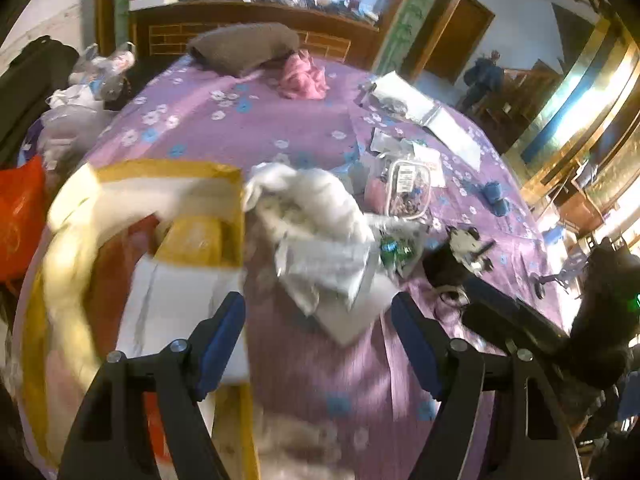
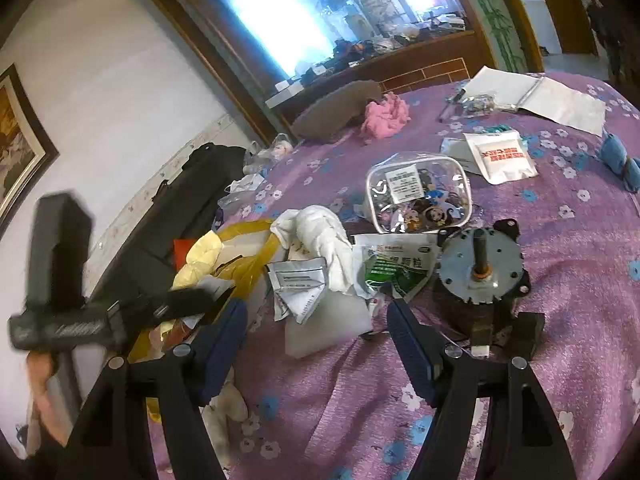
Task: Organize soft objects
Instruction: 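Grasp the white paper leaflet on the bed with the left tool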
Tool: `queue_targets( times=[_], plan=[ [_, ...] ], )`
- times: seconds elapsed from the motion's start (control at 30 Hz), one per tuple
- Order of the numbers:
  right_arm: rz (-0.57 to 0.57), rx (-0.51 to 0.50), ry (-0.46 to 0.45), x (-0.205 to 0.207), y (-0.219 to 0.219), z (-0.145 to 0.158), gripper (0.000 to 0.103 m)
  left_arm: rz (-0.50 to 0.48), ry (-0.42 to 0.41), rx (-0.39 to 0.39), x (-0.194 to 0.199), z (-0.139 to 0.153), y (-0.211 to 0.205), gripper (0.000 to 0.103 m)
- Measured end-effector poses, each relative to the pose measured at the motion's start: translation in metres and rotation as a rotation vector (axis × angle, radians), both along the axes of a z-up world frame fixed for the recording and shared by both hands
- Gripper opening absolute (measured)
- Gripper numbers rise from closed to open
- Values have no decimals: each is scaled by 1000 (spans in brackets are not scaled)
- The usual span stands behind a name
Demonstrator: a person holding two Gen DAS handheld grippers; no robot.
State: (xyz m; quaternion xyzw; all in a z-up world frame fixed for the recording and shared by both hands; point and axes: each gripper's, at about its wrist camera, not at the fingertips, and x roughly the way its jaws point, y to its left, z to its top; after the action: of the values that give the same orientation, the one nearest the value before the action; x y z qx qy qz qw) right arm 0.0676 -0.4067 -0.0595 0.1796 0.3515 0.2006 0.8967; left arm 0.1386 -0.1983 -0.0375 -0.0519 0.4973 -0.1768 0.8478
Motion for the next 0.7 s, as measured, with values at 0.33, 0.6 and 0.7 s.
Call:
queue_targets(
  times=[0.33, 0.6, 0.7],
  plan=[
    [-71, 24, 19, -4, -14, -2, 77, -113, 135, 50, 52, -45, -36, 74],
    [-89, 62, 14, -6, -21, 0, 77, -130, 73, 88, 19, -30, -42, 74],
    [-92, 71, 14, -5, -22, 0, 77, -125, -25, 92, 27, -10, -42, 75]
  ],
)
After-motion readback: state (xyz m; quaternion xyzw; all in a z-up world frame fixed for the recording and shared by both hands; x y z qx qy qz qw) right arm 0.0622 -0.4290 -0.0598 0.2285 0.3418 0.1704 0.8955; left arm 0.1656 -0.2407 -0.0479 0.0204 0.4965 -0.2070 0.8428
